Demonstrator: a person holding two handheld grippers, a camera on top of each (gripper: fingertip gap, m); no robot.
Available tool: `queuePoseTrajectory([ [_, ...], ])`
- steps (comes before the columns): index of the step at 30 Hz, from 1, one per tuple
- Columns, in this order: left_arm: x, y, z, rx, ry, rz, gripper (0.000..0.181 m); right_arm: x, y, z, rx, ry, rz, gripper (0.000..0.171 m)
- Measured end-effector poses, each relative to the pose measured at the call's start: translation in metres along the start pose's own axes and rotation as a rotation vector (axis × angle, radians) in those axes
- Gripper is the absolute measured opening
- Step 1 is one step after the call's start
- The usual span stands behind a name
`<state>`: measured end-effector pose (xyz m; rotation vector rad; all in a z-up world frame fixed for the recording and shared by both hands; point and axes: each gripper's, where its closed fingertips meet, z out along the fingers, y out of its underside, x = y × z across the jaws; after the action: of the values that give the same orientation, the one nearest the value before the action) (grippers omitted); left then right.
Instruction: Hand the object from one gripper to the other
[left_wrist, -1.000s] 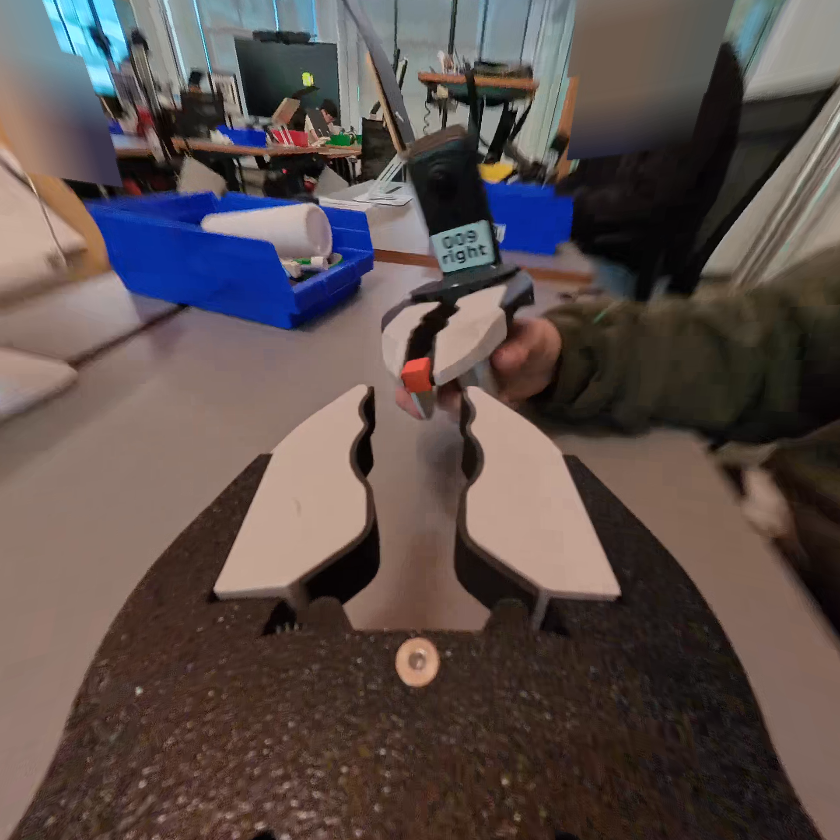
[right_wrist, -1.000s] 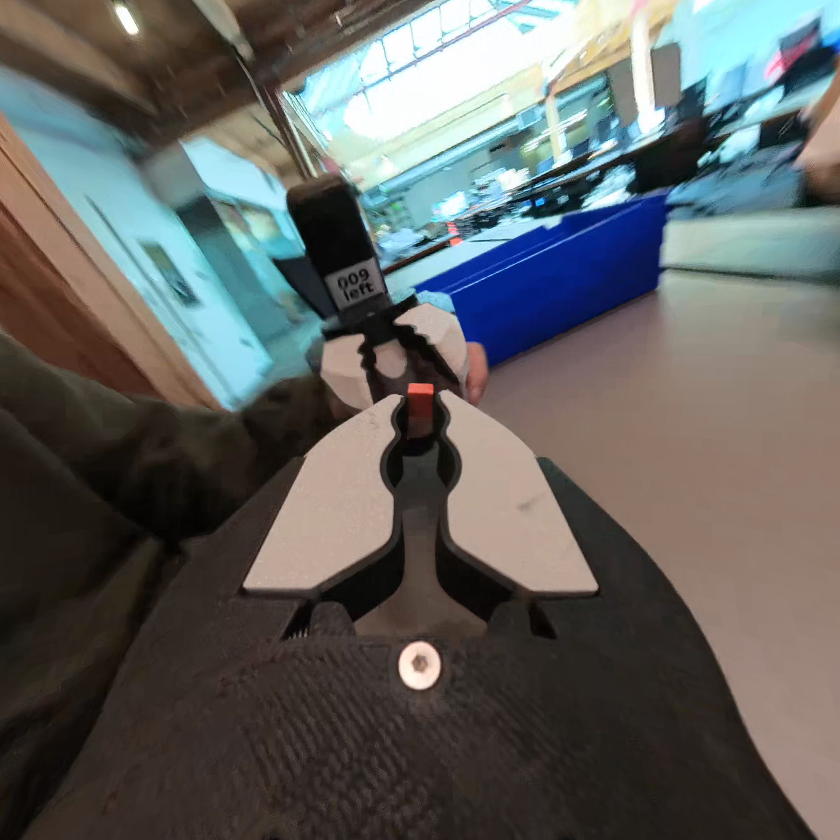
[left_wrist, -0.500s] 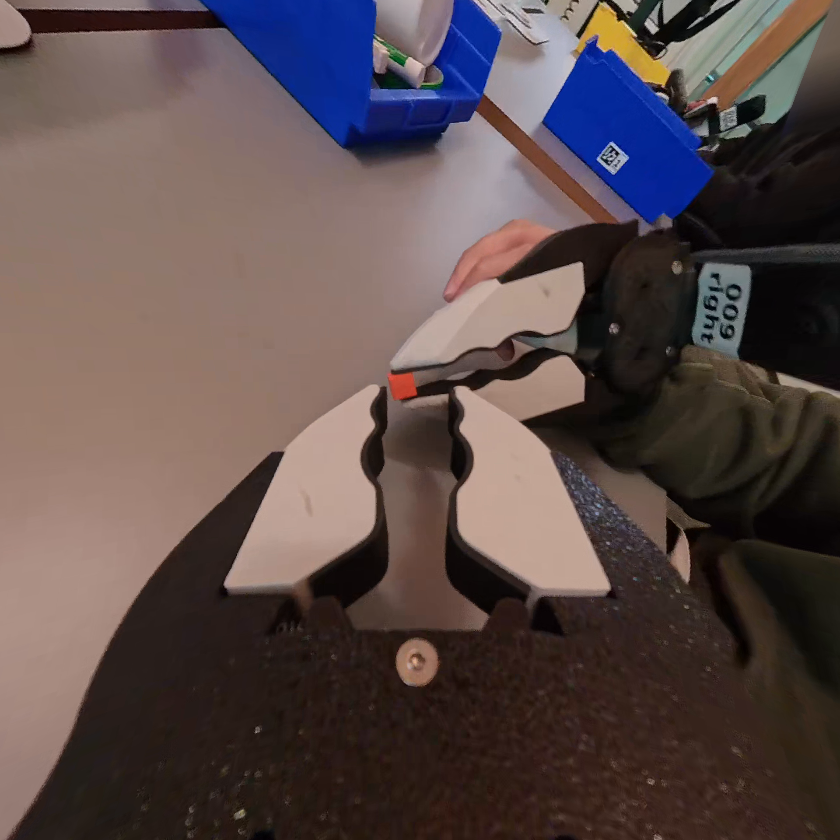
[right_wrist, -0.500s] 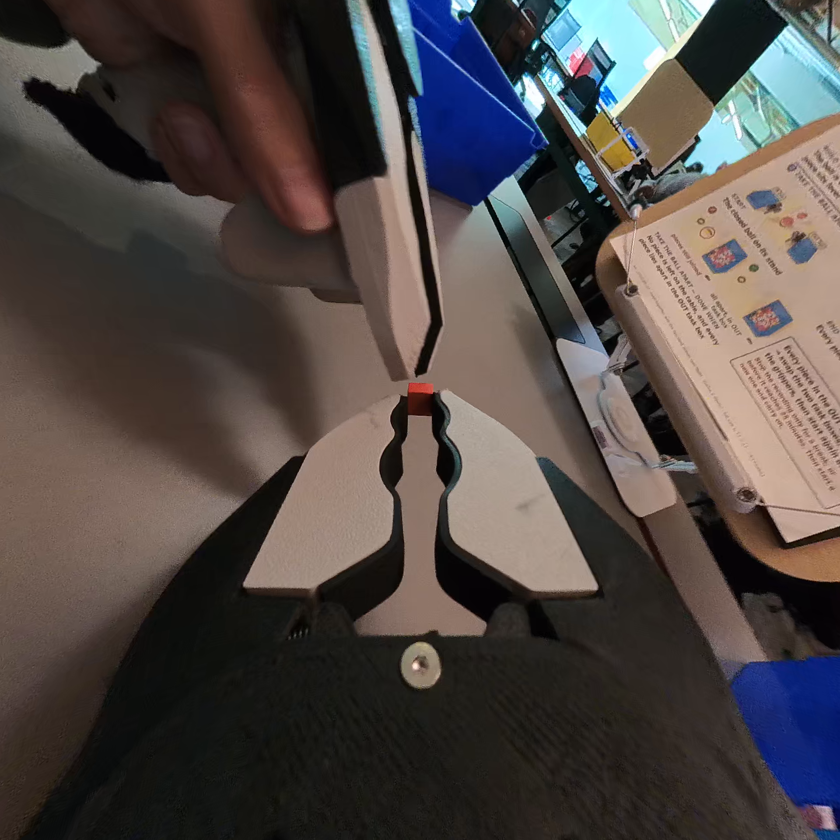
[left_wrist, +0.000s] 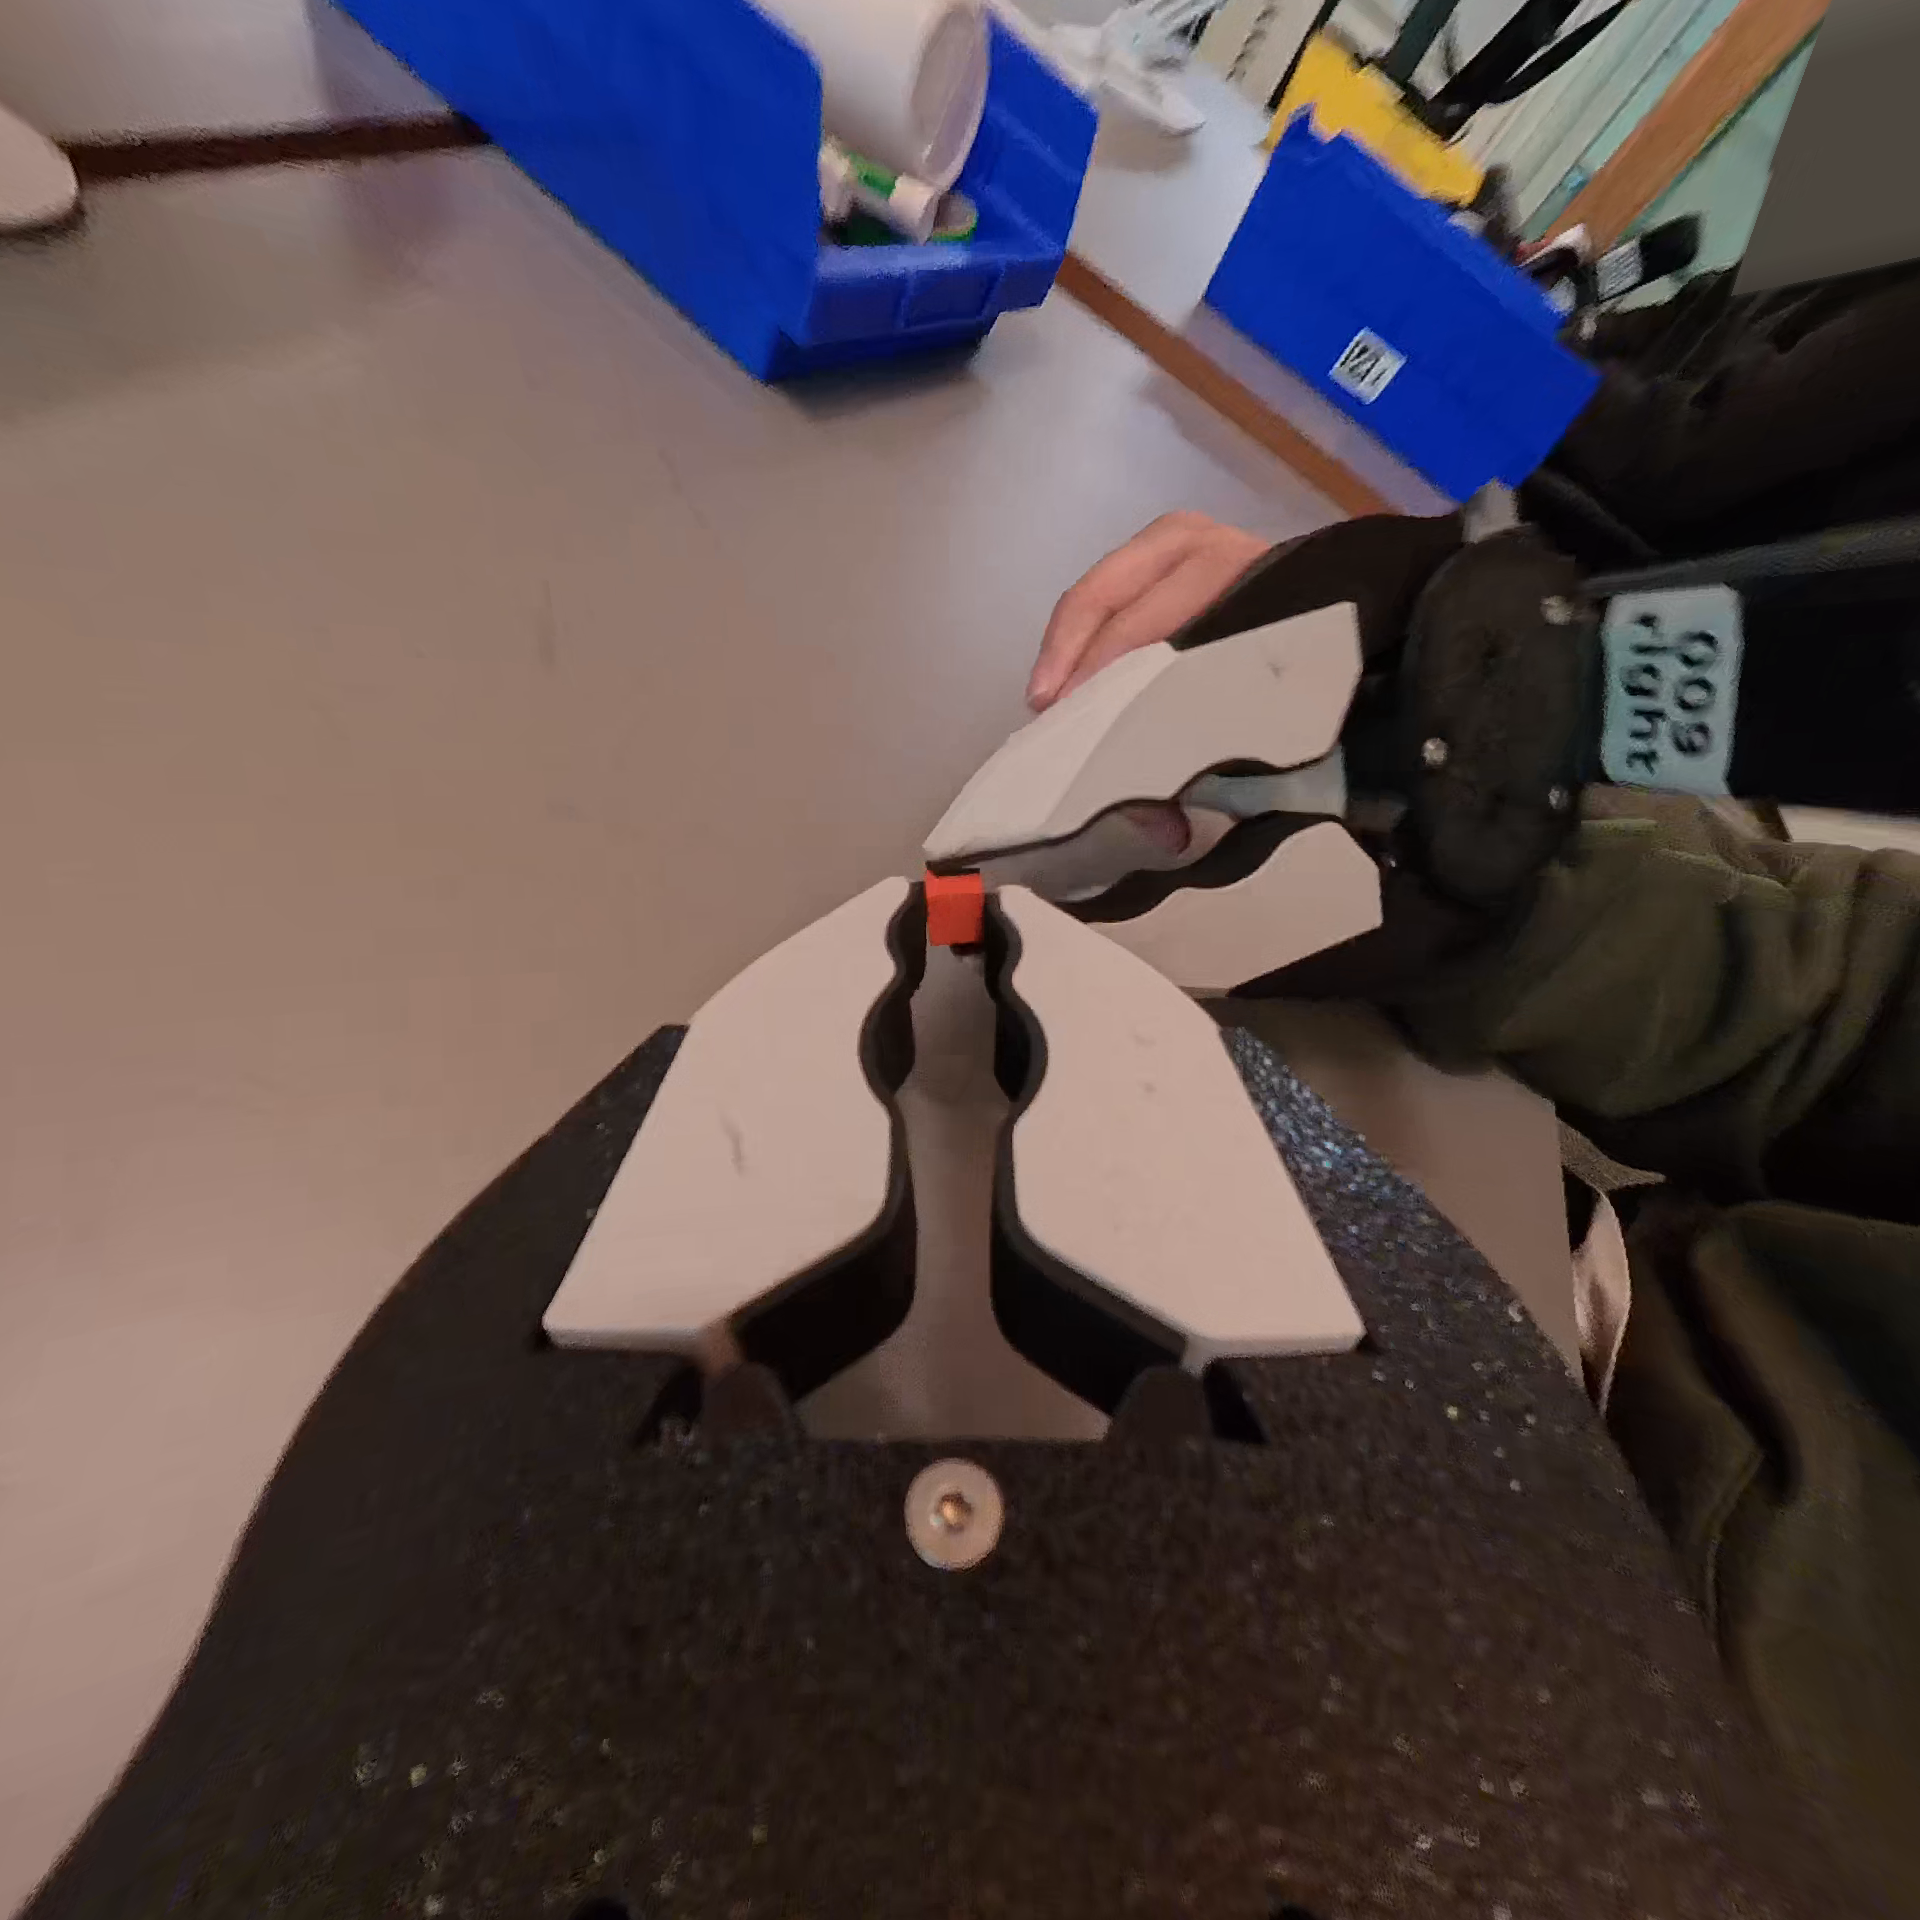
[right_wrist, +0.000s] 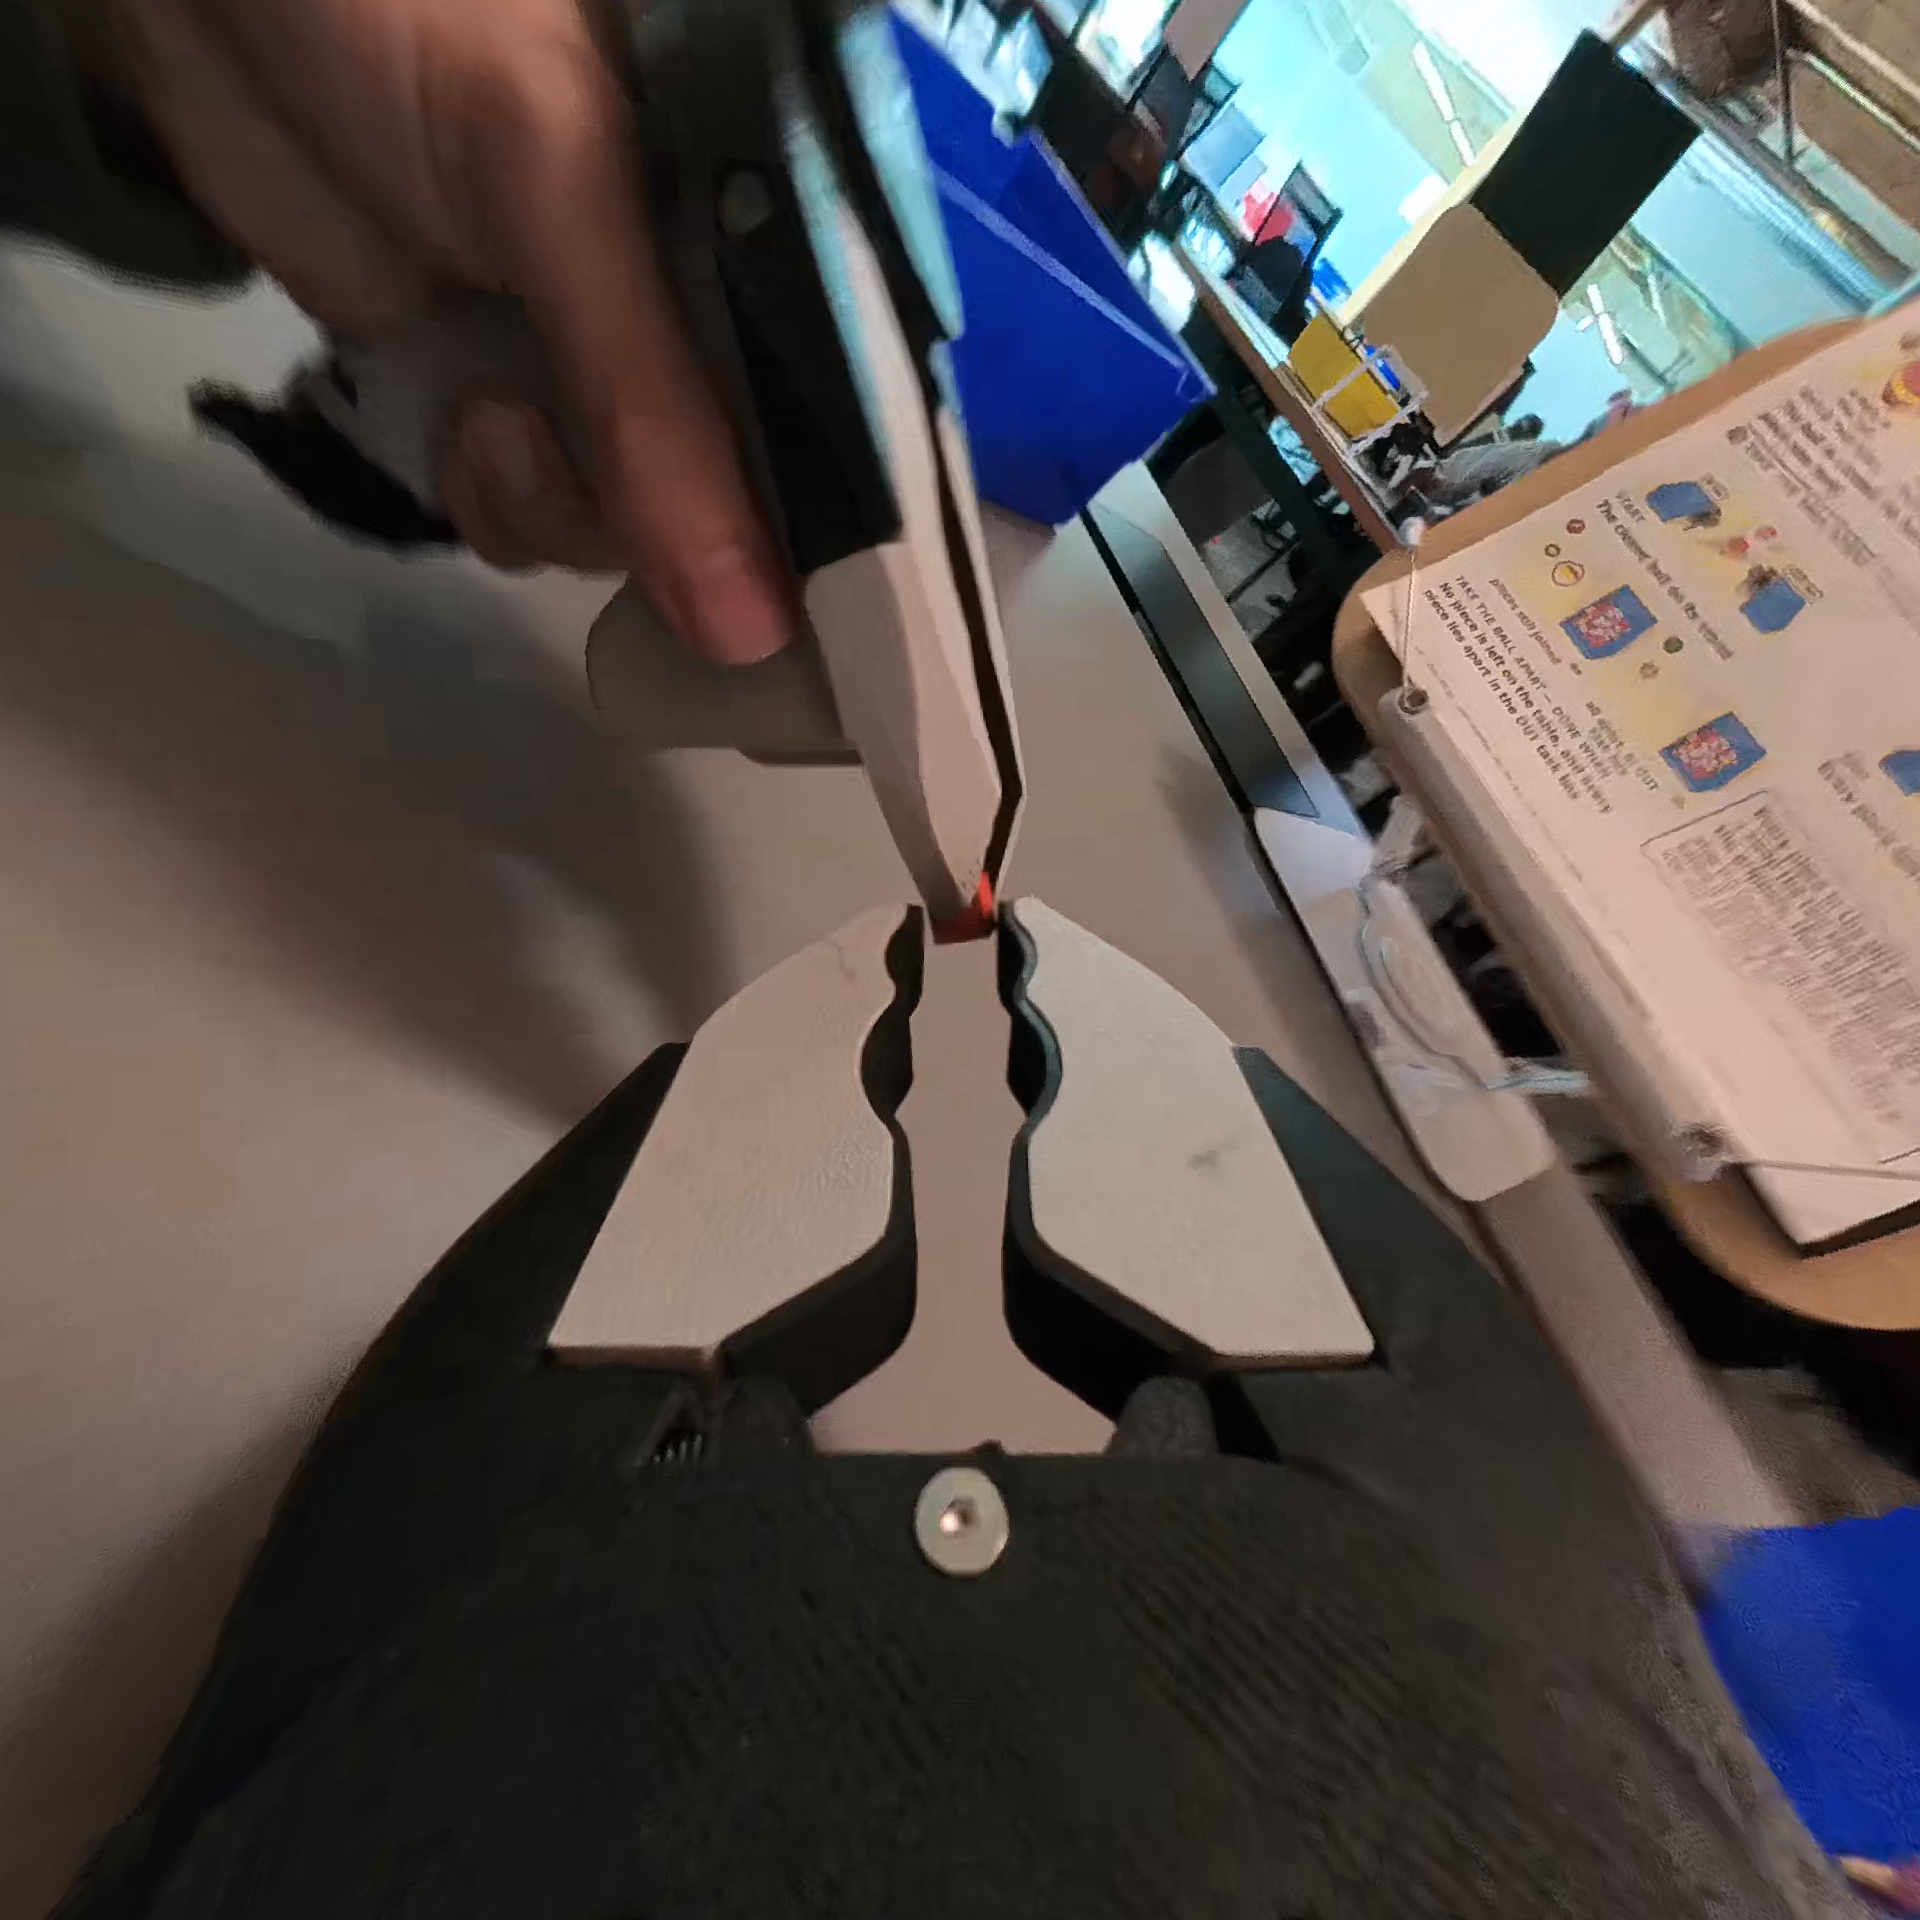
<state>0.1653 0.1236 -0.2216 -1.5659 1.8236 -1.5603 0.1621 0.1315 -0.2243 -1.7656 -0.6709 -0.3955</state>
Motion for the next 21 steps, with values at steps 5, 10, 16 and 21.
queuePoseTrajectory([
  [5,0.023,-0.032,-0.025,0.267,0.179,0.22,0.01,-0.003,-0.028,-0.011,0.256,-0.314,0.64,0.043],
  [10,0.039,-0.033,-0.039,0.358,0.242,0.435,0.01,0.021,-0.061,-0.038,0.658,-0.71,1.356,0.041],
  [16,0.045,-0.024,-0.031,0.321,0.158,0.689,0.01,0.002,-0.054,-0.028,0.558,-0.882,1.563,0.033],
  [21,0.043,-0.019,-0.027,0.29,0.115,0.778,0.01,-0.008,-0.053,-0.026,0.496,-0.934,1.576,0.025],
])
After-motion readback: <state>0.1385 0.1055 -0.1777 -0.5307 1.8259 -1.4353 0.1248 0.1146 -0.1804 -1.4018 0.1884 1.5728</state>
